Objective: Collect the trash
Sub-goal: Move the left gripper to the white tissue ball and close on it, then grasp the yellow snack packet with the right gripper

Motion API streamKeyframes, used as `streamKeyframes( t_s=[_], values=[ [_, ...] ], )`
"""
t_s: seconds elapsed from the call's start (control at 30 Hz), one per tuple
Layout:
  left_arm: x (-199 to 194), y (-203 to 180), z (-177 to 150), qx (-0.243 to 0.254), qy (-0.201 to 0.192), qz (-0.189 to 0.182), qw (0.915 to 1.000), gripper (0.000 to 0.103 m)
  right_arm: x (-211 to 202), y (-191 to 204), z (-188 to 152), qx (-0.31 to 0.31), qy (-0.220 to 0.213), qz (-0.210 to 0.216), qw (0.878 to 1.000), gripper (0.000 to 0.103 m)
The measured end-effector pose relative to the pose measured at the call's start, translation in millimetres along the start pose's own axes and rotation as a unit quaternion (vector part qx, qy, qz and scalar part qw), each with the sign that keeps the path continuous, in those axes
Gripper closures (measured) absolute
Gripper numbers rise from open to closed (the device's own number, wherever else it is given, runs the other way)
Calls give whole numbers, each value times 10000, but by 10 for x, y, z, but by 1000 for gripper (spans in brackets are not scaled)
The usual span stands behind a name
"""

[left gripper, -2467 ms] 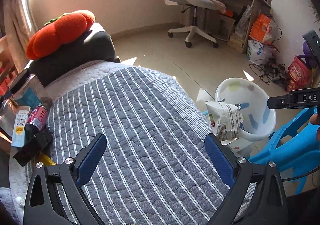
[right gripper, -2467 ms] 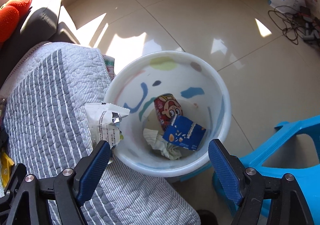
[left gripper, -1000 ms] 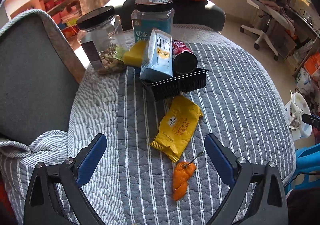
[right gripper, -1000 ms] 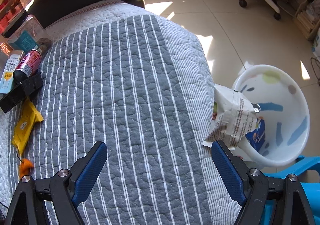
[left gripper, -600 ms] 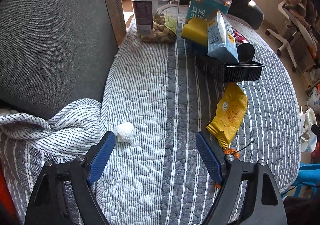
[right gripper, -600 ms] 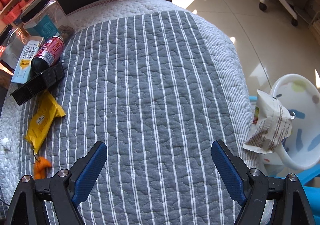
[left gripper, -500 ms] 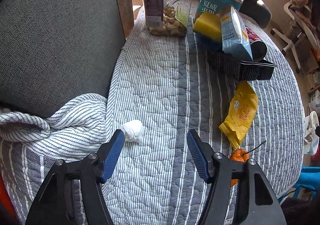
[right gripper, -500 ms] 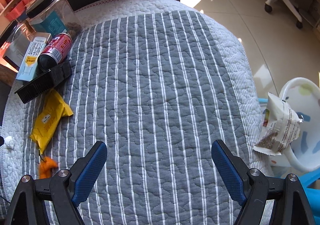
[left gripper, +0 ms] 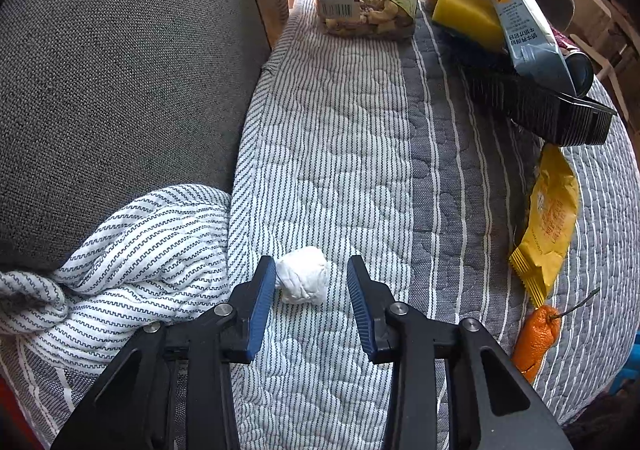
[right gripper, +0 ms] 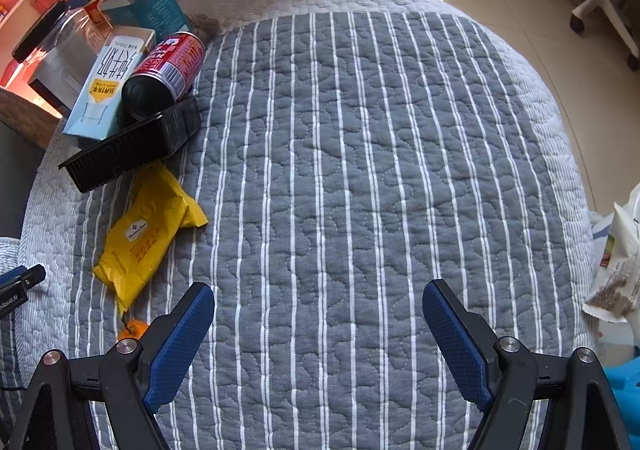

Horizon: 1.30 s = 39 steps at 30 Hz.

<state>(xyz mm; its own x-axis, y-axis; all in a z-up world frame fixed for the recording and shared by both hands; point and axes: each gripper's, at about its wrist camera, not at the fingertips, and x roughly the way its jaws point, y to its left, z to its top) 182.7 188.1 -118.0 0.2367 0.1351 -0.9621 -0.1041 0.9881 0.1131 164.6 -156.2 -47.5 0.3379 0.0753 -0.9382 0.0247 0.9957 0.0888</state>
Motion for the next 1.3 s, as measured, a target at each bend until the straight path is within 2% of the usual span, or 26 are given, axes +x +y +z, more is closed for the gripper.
streamKeyframes(
  t_s=[0.1,0.27,0.33,0.43,0.53,0.63,0.8,1.0,1.23,1.3],
  values=[
    [69,-40,-2,229,48,284,9993,74,85,93,16,35,82,84,9999,15],
    [72,-14,29,148,48,244,9996,76,220,234,40,101,198,217,9995,15],
    [32,27,43,36,12,62,10000,77,260,290,53,117,210,239,9994,15],
    [-148,103,81,-169,-193,-443,9987,77,334,413,74,121,237,320,9991,15],
    [-398,61,110,-81,-580,-577,9966,77,435,579,97,88,260,415,9988,15],
    [-560,13,100,-95,-796,-746,9940,77,575,762,118,67,332,525,9980,15],
    [-593,12,26,-24,-970,-535,9938,77,800,1015,150,165,386,712,9966,15],
    [-545,68,48,-115,-960,-558,9937,77,1051,1255,189,269,501,821,9950,14],
    [-567,137,53,-172,-960,-611,9934,77,1250,1432,153,189,493,579,9969,15],
    [-593,152,47,-191,-981,-623,9930,77,1248,1511,127,70,420,432,9982,22]
  ],
)
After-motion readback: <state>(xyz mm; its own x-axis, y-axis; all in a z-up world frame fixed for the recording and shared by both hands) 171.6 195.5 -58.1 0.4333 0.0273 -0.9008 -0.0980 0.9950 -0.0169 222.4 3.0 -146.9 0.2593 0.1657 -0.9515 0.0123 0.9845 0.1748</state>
